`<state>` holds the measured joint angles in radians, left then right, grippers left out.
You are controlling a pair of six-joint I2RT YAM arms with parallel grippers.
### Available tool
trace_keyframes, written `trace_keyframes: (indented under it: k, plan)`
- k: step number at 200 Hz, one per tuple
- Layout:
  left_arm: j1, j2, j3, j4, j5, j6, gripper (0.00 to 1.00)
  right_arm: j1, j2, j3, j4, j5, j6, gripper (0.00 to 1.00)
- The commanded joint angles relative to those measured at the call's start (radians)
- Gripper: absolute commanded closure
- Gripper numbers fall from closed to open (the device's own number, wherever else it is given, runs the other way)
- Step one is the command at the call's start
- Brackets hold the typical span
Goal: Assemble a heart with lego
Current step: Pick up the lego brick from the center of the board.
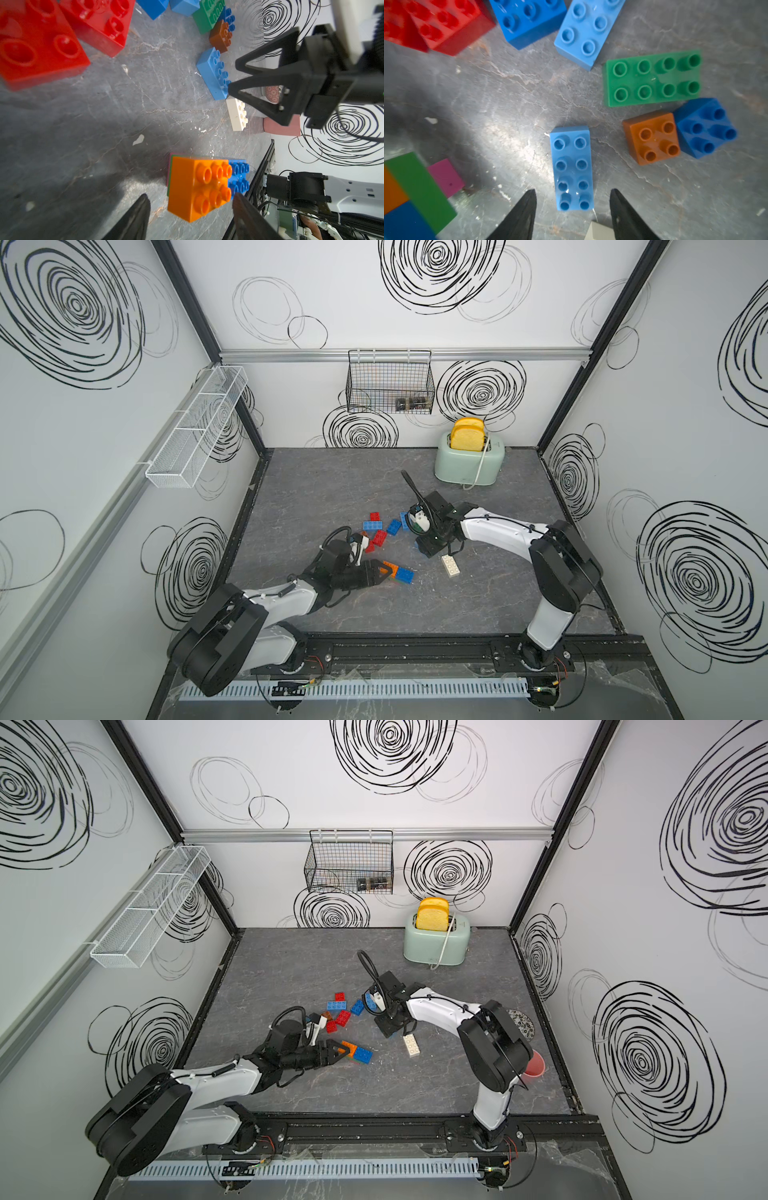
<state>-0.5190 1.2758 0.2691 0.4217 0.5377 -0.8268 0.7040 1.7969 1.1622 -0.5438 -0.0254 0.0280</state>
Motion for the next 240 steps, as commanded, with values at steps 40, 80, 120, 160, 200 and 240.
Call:
trace_keyframes:
  k: [40, 80, 120, 160, 200, 240]
  plan:
    - [-0.007, 0.018, 0.013, 0.034, -0.016, 0.017, 0.38, -0.002, 0.075, 0.06, 0.024, 0.025, -0.028, 0.45]
    - [-0.007, 0.026, 0.013, 0.032, -0.019, 0.02, 0.39, 0.003, 0.11, 0.09, 0.022, 0.025, -0.043, 0.51]
    - [-0.007, 0.037, 0.015, 0.036, -0.018, 0.022, 0.43, 0.011, 0.132, 0.11, 0.008, 0.036, -0.055, 0.58]
    - [-0.007, 0.035, 0.018, 0.041, -0.005, 0.013, 0.4, 0.022, 0.123, 0.111, -0.002, 0.037, -0.06, 0.63]
    - [0.011, 0.003, 0.003, 0.084, 0.038, -0.036, 0.31, 0.043, 0.088, 0.116, -0.016, 0.036, -0.07, 0.65]
    - [0.039, 0.018, 0.001, 0.129, 0.059, -0.064, 0.3, 0.054, 0.066, 0.111, -0.028, 0.031, -0.07, 0.65]
